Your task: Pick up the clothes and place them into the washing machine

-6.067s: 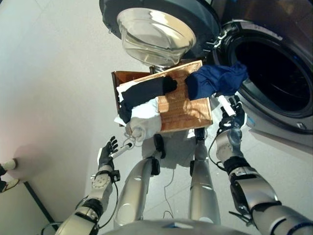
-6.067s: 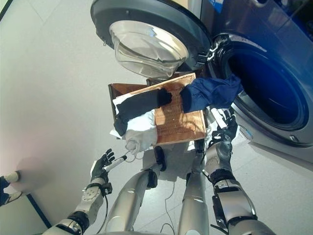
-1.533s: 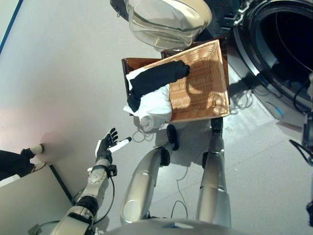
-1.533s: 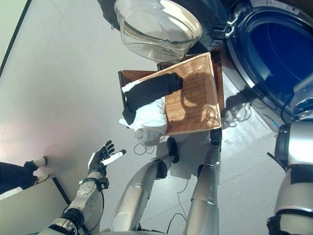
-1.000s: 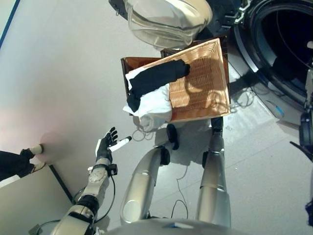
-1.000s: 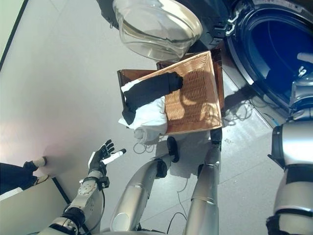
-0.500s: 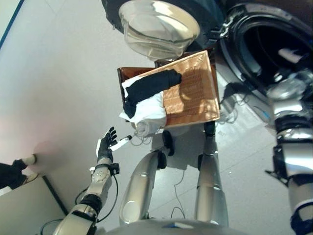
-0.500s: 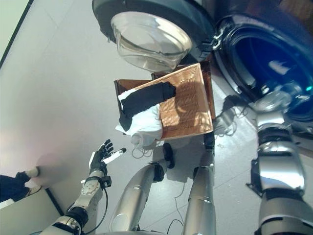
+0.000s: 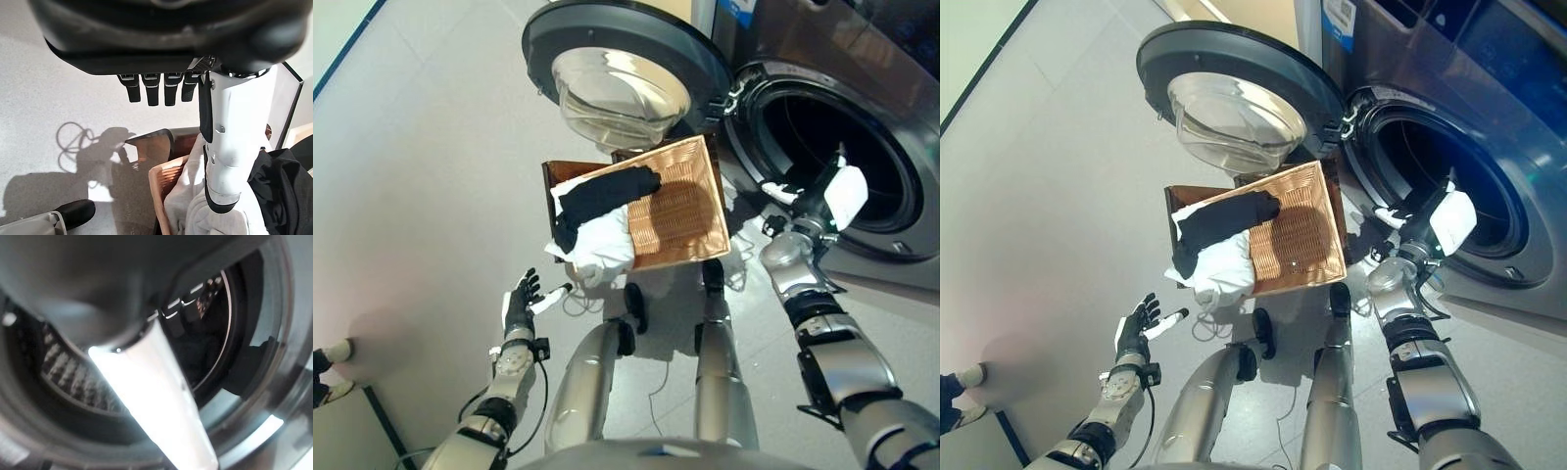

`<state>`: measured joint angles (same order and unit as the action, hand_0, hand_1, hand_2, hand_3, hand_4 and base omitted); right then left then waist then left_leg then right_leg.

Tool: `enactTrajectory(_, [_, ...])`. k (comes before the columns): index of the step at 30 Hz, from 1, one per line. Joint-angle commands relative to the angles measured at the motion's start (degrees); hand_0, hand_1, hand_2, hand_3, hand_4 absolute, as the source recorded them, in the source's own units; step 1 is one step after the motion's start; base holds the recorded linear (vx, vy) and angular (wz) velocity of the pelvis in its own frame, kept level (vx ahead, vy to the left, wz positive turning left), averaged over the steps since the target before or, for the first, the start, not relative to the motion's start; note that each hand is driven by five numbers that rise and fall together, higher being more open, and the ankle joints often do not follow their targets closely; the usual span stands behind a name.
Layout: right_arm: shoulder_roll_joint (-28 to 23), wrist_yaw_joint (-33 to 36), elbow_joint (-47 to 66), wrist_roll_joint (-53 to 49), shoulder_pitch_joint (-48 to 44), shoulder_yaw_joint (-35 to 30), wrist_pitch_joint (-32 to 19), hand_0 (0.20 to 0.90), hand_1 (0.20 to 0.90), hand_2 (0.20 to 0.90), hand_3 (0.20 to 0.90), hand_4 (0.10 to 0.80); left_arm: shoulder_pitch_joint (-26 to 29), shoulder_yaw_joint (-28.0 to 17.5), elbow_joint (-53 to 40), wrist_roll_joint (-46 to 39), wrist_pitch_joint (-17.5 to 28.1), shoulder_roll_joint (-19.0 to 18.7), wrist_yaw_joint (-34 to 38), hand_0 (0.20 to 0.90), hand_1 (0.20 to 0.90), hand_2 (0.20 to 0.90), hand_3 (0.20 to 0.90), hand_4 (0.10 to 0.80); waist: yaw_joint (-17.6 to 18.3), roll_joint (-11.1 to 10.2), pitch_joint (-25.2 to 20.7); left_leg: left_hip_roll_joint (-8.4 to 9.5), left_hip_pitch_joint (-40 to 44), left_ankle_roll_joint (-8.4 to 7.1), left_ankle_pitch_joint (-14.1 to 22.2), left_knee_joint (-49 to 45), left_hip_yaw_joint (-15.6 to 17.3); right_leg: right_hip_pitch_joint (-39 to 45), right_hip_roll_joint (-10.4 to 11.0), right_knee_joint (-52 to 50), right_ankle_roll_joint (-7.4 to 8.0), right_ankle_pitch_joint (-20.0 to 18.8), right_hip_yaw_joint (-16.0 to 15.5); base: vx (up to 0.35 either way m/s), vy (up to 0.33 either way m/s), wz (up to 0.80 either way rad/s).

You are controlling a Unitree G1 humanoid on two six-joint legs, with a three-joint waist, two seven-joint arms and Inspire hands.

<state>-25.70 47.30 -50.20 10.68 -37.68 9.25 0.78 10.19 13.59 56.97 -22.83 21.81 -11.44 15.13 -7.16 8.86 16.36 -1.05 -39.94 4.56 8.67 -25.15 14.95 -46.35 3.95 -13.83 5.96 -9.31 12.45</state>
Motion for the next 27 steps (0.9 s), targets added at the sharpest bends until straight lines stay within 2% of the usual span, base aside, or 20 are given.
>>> enactTrajectory(1, [-1.0, -0.2, 6.9, 0.8, 0.7, 2.0, -5.4, 0.9, 0.9, 0.9, 0.9, 0.8, -1.8, -1.7, 1.1, 0.9, 3.6, -2.7, 3.2, 0.9, 0.9, 0.9, 0.9, 0.8, -2.4, 0.2, -2.5, 0.16, 3.7, -4.45, -9.2, 14.0, -2.2, 3.9, -3.6, -8.1, -3.05, 9.8, -4.3, 0.001, -0.006, 0.04])
enactTrajectory(10, [-0.2, -1.7, 12.2, 5.9, 3.4, 6.8, -7.3, 0.9, 0.9, 0.9, 0.9, 0.8, -1.7, -1.7, 1.1, 1.9, 4.4, -3.2, 4.8, 0.9, 0.9, 0.9, 0.9, 0.8, -2.2, -1.1, -1.4, 0.08, 4.1, -4.58, -9.5, 14.3, -2.6, 5.2, -3.4, -6.7, -2.93, 9.5, -4.7, 0.006, -0.005, 0.03])
enactTrajectory(19, [-6.2, -7.3, 18.5, 21.4, 3.0, 15.2, -3.9, 0.9, 0.9, 0.9, 0.9, 0.8, -0.5, -2.7, 4.5, 2.4, 4.6, -3.5, 6.0, 0.9, 0.9, 0.9, 0.9, 0.8, -1.6, -4.1, 0.1, -0.1, 4.9, -4.78, -10.1, 15.3, -3.5, 7.0, -3.1, -4.7, -2.73, 8.9, -5.8, 0.008, -0.01, 0.04])
enactTrajectory(24, [-7.5, -9.3, 19.1, 26.4, 1.0, 19.1, -3.0, 0.9, 0.9, 0.9, 0.9, 0.8, -0.1, -3.1, 5.0, 2.1, 4.6, -3.5, 5.9, 0.9, 0.9, 0.9, 0.9, 0.8, -1.9, -5.1, 0.8, 0.14, 5.8, -4.84, -10.7, 16.6, -4.5, 8.2, -2.8, -3.4, -2.5, 8.5, -6.5, 0.017, -0.027, 0.06])
enactTrajectory(27, [-7.9, -11.2, 18.8, 28.8, -2.1, 22.4, -2.5, 0.9, 0.9, 0.9, 0.9, 0.8, 0.8, -3.2, 4.7, 1.7, 4.7, -4.0, 6.0, 0.9, 0.9, 0.9, 0.9, 0.8, -2.5, -5.8, 1.9, 0.67, 7.1, -5.06, -12.3, 19.1, -5.4, 10.0, -2.2, -1.0, -2.37, 7.4, -7.4, 0.016, -0.028, 0.08])
